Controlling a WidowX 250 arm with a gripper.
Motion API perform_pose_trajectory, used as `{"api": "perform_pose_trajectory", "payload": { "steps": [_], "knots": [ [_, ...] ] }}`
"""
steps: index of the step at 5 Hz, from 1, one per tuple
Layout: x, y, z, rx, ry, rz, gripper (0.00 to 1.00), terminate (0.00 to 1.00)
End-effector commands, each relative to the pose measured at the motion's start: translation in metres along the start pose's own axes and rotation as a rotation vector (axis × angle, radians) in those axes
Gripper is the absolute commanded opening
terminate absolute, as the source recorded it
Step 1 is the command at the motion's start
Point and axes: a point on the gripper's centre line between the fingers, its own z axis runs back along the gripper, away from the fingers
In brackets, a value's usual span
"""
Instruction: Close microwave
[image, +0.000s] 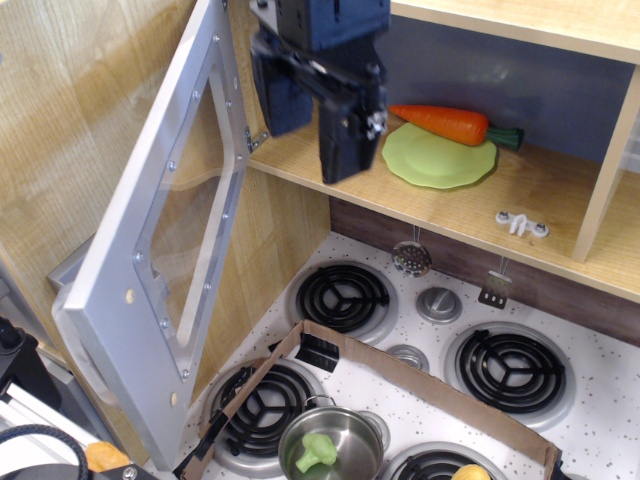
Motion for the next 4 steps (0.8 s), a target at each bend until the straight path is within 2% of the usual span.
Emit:
{"api": "perform_pose_trajectory", "payload": {
  "steps": [1, 3, 4],
  "knots": [
    [-0.031, 0.021, 0.038, 0.102, 0.003, -0.017, 1.0, 0.0],
    [-0.072, 0.037, 0.049, 0.161, 0.033, -0.027, 1.0, 0.0],
    [-0.091, 0.047, 0.049, 0.175, 0.069, -0.035, 1.0, 0.0]
  ]
}}
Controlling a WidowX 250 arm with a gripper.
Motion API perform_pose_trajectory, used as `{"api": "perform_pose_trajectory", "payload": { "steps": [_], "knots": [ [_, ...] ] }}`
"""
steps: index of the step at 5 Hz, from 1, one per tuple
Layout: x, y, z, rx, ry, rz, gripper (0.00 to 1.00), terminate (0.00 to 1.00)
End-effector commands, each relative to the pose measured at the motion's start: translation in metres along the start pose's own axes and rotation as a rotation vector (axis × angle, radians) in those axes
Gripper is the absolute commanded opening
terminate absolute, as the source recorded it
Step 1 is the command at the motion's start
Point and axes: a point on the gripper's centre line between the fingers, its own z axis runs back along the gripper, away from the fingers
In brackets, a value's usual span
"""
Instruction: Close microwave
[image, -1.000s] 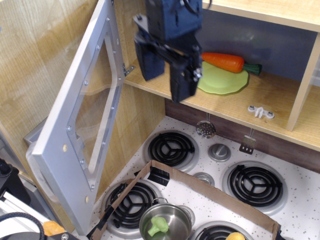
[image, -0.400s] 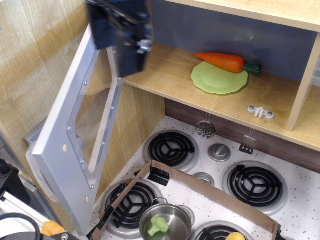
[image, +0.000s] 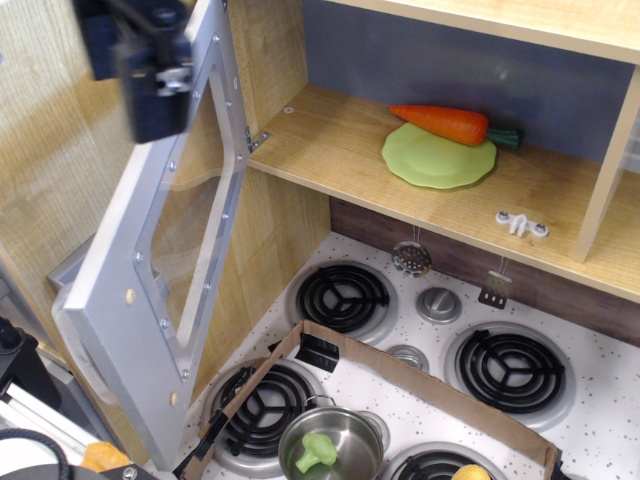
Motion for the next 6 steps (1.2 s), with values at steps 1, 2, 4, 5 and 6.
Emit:
{"api": "perform_pose_trajectory", "payload": {
  "steps": [1, 2, 4, 5, 6],
  "knots": [
    [-0.023, 0.015, -0.007, 0.03, 0.037, -0.014, 1.0, 0.0],
    [-0.029, 0.023, -0.02, 0.029, 0.049, -0.024, 1.0, 0.0],
    [-0.037, 0.019, -0.048, 0.064, 0.058, 0.043, 1.0, 0.0],
    [-0.029, 0.014, -0.062, 0.043, -0.009, 0.055, 1.0, 0.0],
    [-0.015, 0.01, -0.077, 0.041, -0.131, 0.057, 1.0, 0.0]
  ]
}}
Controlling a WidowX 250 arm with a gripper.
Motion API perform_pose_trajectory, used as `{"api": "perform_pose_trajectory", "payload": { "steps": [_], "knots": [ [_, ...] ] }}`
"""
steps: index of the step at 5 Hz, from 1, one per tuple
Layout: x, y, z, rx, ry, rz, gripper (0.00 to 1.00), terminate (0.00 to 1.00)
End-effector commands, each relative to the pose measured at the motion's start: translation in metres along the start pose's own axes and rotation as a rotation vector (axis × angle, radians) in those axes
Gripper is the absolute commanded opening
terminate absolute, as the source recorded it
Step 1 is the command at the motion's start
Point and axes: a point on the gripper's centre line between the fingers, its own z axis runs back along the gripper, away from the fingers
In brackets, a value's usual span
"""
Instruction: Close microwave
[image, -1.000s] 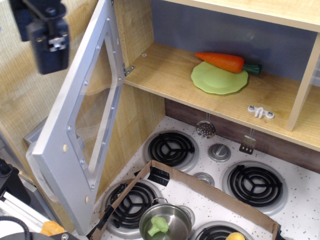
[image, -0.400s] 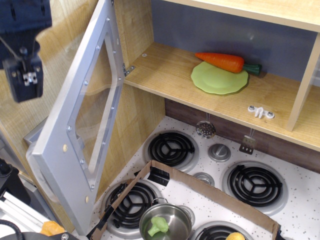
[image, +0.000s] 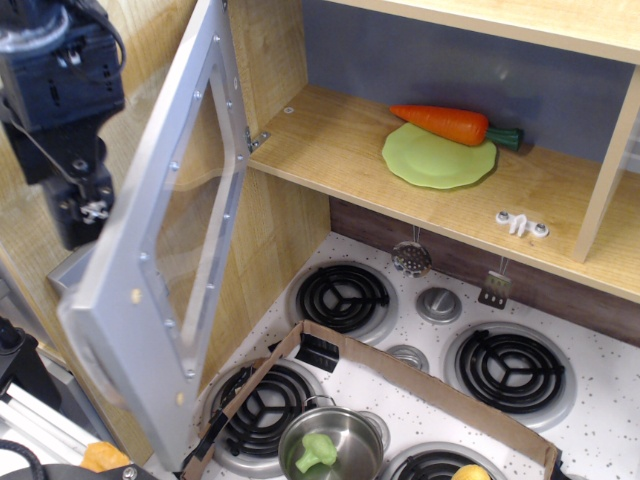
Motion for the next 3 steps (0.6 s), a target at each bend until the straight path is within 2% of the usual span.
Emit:
{"api": "perform_pose_trajectory", "payload": {
  "steps": [1, 2, 3],
  "knots": [
    [0.032, -0.004, -0.014, -0.017, -0.181, 0.039, 1.0, 0.0],
    [0.054, -0.009, -0.024, -0.053, -0.26, 0.045, 1.0, 0.0],
    [0.08, -0.018, -0.026, -0.058, -0.333, 0.033, 1.0, 0.0]
  ]
}}
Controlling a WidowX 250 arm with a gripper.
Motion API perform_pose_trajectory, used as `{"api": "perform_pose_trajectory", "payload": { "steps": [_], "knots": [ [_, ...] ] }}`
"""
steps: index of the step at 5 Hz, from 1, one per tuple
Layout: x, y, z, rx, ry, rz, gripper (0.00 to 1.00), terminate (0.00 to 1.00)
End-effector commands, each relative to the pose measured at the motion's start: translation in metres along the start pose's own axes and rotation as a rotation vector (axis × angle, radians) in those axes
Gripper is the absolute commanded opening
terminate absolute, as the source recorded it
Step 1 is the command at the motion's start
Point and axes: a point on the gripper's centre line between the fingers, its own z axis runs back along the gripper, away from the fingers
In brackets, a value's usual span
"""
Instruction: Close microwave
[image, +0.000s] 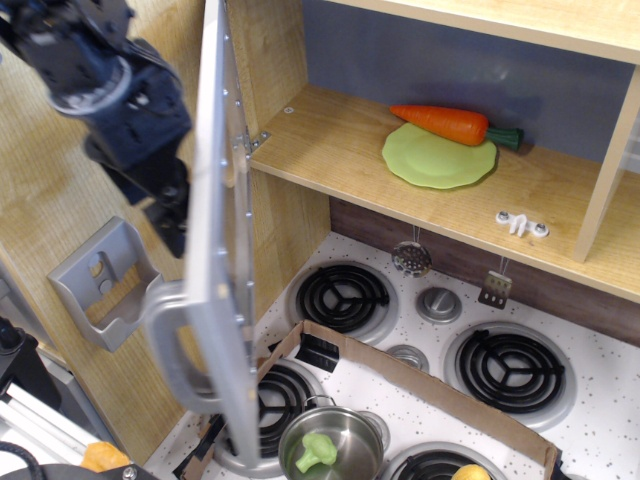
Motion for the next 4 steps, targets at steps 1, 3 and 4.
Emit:
{"api": "perform_pose_trajectory", "payload": {
  "steps": [1, 3, 4],
  "knots": [
    [0.049, -0.022, -0.01, -0.031, -0.125, -0.009, 1.0, 0.0],
    [0.097, -0.038, -0.019, -0.068, -0.168, -0.034, 1.0, 0.0],
    [0.112, -0.04, -0.017, -0.062, -0.162, -0.065, 1.0, 0.0]
  ]
}}
